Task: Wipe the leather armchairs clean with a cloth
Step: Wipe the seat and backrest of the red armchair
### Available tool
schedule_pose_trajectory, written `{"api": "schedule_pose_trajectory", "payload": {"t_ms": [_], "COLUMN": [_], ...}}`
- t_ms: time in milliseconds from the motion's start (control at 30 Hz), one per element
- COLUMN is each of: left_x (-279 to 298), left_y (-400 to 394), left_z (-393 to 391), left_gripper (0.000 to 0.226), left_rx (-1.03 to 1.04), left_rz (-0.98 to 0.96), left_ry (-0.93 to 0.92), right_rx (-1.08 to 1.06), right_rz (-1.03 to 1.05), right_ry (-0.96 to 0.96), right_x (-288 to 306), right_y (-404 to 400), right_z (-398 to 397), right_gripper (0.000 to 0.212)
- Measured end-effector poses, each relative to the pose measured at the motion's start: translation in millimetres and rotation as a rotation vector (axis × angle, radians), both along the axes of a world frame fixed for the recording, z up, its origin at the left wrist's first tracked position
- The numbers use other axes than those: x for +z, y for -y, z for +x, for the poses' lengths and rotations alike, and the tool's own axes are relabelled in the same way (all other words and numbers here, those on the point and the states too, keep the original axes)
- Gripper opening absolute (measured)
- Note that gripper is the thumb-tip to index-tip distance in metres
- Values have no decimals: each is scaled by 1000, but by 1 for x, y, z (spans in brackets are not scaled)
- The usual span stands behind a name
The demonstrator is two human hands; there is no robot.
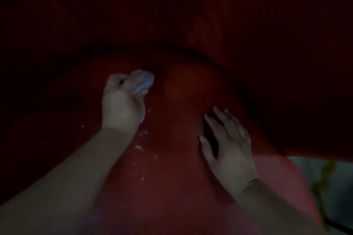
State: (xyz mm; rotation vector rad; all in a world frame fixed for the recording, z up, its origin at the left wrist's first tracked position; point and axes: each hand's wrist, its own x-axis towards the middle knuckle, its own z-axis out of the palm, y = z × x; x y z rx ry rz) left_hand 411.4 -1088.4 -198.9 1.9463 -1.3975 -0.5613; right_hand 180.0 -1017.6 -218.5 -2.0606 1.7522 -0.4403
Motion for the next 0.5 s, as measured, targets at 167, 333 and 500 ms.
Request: {"api": "schedule_pose_trajectory", "payload": {"t_ms": [167, 333, 500], "left_x": [-17, -21, -11], "left_y": [6, -8, -18], "left_z": [0, 48, 40], "left_gripper": [36, 27, 29], "left_rx": [-89, 0, 42], "left_rz": [12, -67, -129], "left_ry": [211, 308, 96], "right_rx": [40, 87, 43], "right_rz": [25, 4, -51], "right_ry": [3, -12, -5], "right_x": [-3, -7, -11], "right_y": [36, 66, 74], "right_z": [37, 64, 86], "right_gripper": [50, 49, 46]}}
